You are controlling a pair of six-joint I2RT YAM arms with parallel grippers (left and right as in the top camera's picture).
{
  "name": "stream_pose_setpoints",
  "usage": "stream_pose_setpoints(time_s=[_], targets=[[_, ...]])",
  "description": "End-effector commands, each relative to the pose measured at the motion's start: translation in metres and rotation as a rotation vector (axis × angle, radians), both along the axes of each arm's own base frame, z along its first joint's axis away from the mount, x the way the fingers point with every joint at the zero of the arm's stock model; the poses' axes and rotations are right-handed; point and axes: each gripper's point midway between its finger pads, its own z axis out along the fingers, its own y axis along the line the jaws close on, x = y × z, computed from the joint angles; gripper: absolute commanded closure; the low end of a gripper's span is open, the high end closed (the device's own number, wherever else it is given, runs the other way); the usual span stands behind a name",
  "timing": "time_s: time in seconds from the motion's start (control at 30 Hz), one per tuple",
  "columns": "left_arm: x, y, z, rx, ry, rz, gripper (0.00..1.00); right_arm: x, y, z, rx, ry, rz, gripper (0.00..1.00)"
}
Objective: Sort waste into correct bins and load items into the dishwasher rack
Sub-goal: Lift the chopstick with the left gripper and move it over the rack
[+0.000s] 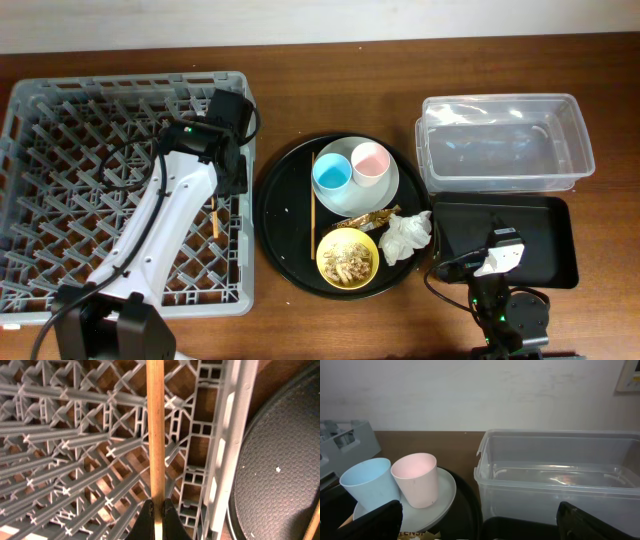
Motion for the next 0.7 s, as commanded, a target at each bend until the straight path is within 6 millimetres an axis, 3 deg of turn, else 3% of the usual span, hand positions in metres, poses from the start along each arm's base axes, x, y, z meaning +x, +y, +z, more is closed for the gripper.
stream_pose_setpoints(time_s=[0.0, 0.13, 0.17, 0.2, 0.27, 0.33, 0.43, 0.57, 0.67], targets=[[0.003, -0.009, -0.009, -0.042, -0.005, -0.047, 1.0, 0.0, -0.002, -0.003, 0.006, 0.006, -0.012, 0.01], [0.003, -0.013, -0.021, -0.064, 0.004, -0.051, 0.93, 0.0, -0.002, -0.003, 0.006, 0.006, -0.012, 0.01], [0.003, -0.013, -0.021, -0.064, 0.004, -0.051, 0.68, 0.0, -0.002, -0.003, 0.007, 0.006, -0.012, 0.02], [0.002, -0.013, -0.021, -0.065, 0.004, -0.052, 0.55, 0.0, -0.002, -0.003, 0.007, 0.006, -0.012, 0.01], [0.001, -0.014, -0.017, -0.073, 0.001, -0.053, 0.56, 0.0, -0.002, -0.003, 0.007, 0.006, -0.012, 0.01], [0.004, -0.026, 0.01, -0.157, -0.075, -0.072, 0.53, 0.0, -0.002, -0.003, 0.007, 0.006, -0.012, 0.01], [-0.004, -0.026, 0.034, -0.185, -0.131, -0.08, 0.51, 0.0, -0.002, -0.003, 0.007, 0.006, -0.012, 0.01], [-0.029, -0.027, 0.014, -0.229, -0.032, 0.037, 0.51, 0.0, -0.002, -0.003, 0.007, 0.006, -0.012, 0.01], [-0.038, -0.018, -0.02, -0.204, -0.014, 0.137, 0.56, 0.0, -0.002, -0.003, 0.007, 0.006, -0.012, 0.01]])
